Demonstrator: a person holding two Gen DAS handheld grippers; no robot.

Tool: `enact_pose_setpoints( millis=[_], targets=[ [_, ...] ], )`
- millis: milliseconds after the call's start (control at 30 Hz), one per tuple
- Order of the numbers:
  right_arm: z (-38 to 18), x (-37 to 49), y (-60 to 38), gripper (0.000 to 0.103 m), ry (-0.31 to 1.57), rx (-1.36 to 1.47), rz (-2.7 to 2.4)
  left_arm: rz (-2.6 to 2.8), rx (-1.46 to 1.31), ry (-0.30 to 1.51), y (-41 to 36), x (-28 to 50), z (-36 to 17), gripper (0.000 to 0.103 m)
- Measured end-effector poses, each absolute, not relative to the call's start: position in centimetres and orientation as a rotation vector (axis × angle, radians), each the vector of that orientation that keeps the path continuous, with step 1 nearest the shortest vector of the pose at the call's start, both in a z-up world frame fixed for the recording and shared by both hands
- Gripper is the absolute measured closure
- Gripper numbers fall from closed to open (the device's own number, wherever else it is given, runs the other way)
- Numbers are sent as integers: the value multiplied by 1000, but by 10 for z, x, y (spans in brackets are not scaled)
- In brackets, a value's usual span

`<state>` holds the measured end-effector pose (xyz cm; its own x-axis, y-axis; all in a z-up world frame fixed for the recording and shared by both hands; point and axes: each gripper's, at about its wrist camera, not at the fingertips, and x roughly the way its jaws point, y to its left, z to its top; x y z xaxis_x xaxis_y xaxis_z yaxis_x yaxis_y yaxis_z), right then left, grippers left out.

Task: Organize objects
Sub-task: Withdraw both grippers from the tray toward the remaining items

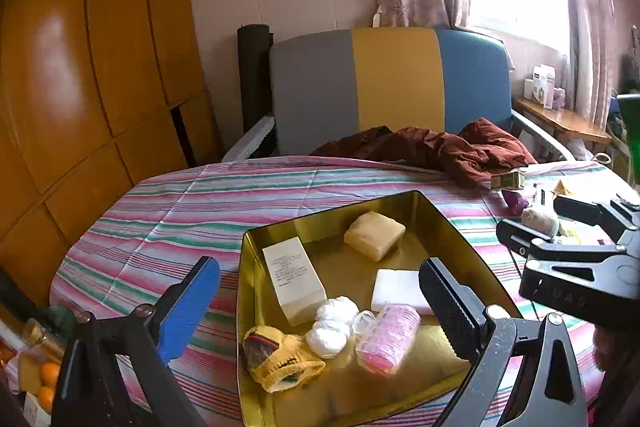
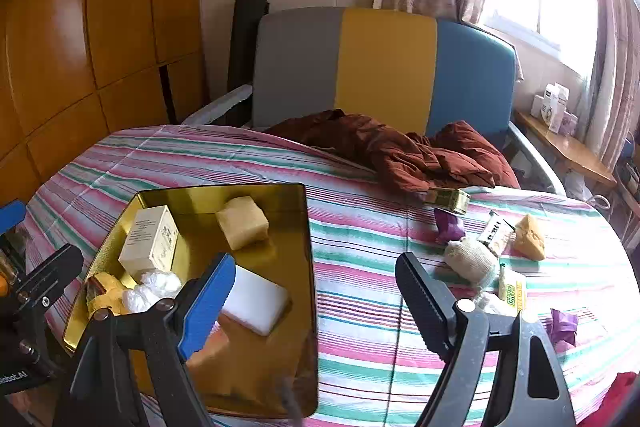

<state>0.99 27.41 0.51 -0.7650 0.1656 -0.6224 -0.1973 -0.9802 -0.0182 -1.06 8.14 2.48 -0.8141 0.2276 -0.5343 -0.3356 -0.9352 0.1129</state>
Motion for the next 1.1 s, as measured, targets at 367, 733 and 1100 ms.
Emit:
enact_pose_setpoints(
  millis=[367,733,1100],
  targets=[
    [1,23,304,19,75,-972,2686,2653,-788,326,99,-8,16,3],
    [11,40,323,19,35,-903,2643,2606,-817,371,120,-9,8,3],
    [9,51,357,19,52,-895,2562,2539,-821,433,152,-6,2,3]
  ],
)
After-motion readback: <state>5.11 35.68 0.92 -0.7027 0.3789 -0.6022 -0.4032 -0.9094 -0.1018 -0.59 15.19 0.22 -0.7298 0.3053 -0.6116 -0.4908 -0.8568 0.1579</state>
